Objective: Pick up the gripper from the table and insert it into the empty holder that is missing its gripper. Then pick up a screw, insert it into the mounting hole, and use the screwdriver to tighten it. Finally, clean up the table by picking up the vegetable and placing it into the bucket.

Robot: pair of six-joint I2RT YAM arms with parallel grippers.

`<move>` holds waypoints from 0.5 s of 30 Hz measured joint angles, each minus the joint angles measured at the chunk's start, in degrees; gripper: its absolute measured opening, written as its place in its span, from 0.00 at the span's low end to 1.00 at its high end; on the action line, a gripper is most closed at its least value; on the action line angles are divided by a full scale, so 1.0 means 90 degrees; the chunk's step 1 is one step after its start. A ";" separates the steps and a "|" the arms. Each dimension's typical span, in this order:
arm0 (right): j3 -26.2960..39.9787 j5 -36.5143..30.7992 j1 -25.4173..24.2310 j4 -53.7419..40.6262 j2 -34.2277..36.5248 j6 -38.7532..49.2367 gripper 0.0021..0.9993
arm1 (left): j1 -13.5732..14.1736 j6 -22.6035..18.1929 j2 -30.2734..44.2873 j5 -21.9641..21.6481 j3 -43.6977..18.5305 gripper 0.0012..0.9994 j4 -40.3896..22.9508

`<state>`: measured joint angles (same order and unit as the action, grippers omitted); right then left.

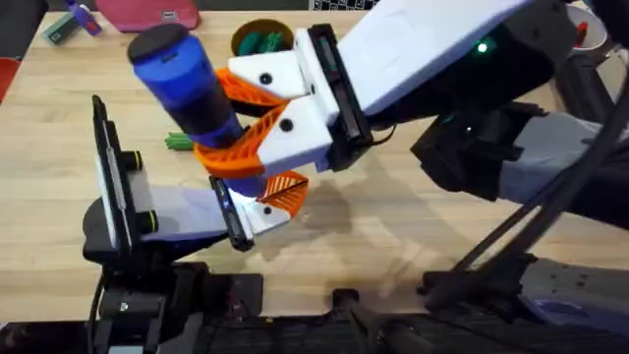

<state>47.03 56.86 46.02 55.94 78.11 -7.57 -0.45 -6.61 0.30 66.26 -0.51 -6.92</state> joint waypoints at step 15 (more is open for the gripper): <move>0.0000 0.0000 0.0024 -0.0005 0.0002 0.0337 0.02 | 0.0000 0.0000 0.0002 0.0000 0.0000 0.01 0.0000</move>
<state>47.03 56.86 46.24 55.90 78.13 -4.54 -0.45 -6.61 0.32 66.26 -0.51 -6.92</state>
